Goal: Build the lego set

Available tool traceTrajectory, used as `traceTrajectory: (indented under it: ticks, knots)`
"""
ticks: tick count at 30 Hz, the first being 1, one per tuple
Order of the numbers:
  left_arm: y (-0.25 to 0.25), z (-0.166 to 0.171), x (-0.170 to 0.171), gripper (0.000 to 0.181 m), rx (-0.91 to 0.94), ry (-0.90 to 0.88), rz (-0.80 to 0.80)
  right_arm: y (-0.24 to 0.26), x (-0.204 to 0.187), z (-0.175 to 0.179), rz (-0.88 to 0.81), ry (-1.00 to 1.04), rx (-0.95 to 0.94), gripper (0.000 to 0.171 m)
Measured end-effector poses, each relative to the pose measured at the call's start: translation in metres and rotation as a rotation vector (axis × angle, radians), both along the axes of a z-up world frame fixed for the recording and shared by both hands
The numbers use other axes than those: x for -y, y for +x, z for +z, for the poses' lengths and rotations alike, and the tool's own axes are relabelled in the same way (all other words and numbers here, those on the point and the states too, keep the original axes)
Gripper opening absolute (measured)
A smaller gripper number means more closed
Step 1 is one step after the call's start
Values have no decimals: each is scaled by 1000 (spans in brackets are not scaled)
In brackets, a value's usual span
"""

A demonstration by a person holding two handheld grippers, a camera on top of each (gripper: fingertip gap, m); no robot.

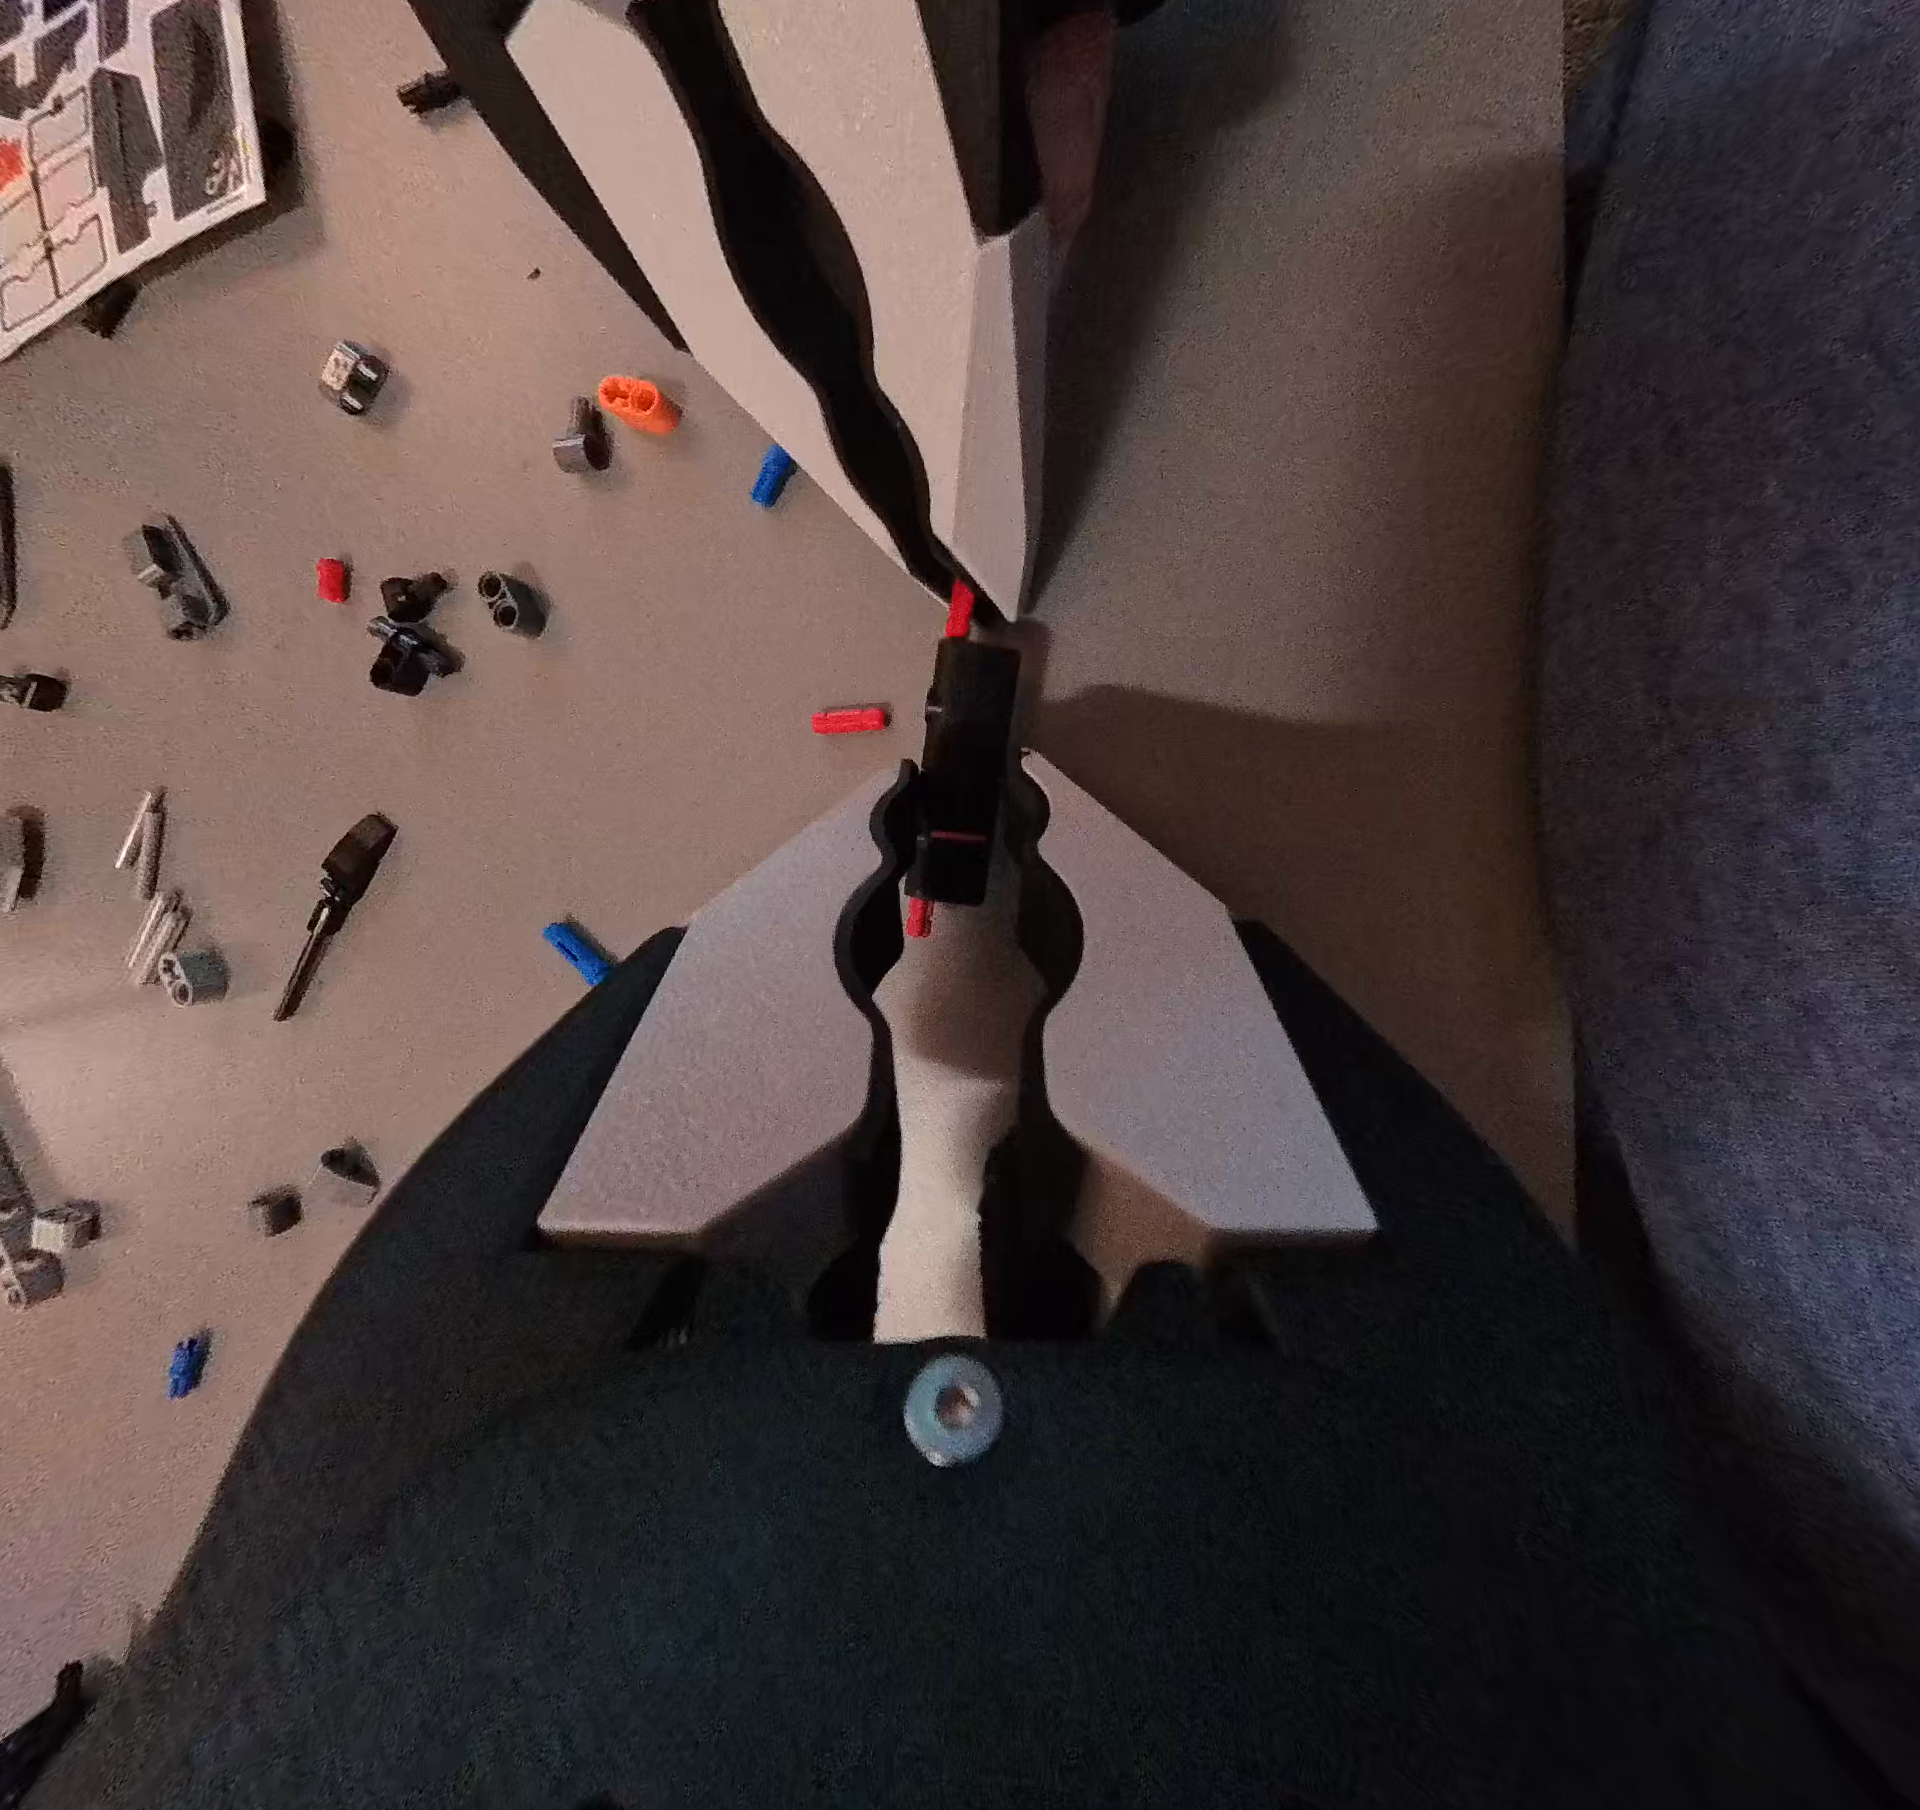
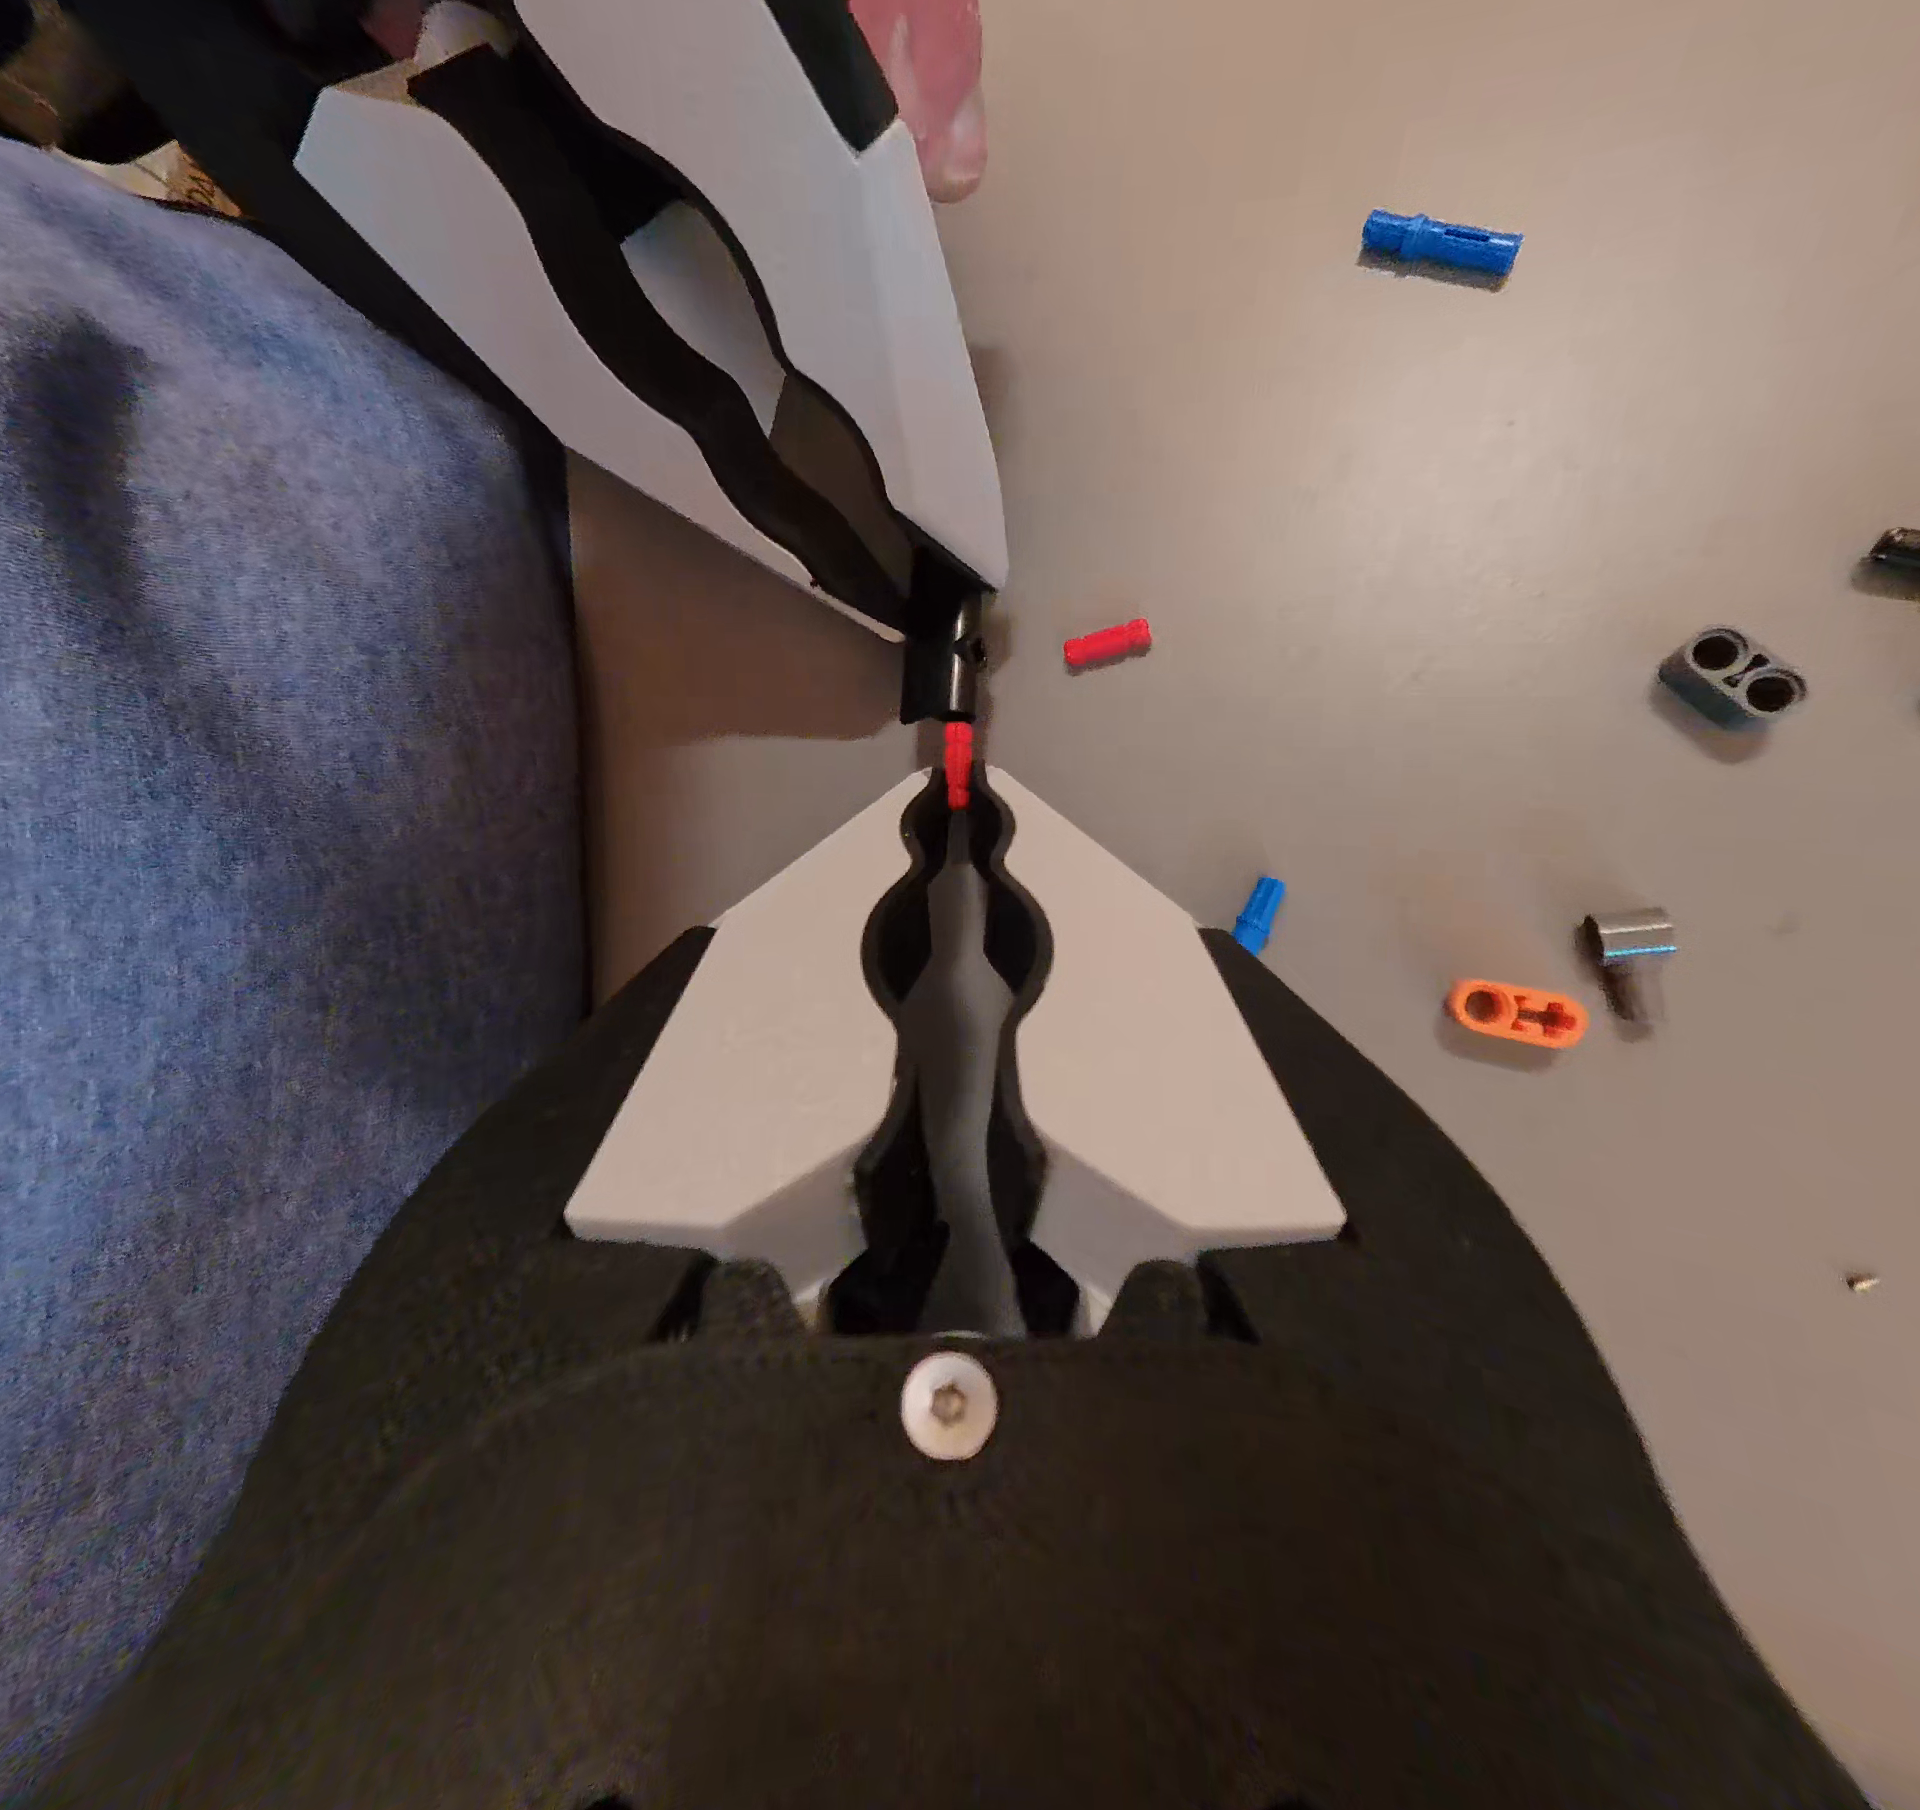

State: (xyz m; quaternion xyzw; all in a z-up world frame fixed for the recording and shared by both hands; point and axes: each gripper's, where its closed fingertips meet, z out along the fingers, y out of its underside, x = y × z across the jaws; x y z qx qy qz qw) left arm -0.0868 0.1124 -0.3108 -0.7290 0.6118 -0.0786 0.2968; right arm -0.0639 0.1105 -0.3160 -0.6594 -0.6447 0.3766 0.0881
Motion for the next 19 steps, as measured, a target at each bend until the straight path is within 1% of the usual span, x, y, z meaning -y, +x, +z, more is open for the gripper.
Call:
traceTrajectory:
  ticks: [1,5,9,13,16,19]
  knots:
    - [0,0,-1,14,3,4,-2,0,0,0,0,-3,2,1]
    - [-2,-1,0,14,1,-4,1,5,-2,2,-6,-9,1,1]
    - [-9,-5,-7,15,-15,-46,81,8,-4,6,-17,-4,-17,1]
    - [-16,-7,-5,16,-20,-78,109,9,-4,7,-24,2,-31,1]
    - [-23,-6,-4,27,-13,-108,133,11,-5,6,-29,2,-36,1]
    - [-29,-3,-2,30,6,-127,147,12,-5,5,-30,9,-32,1]
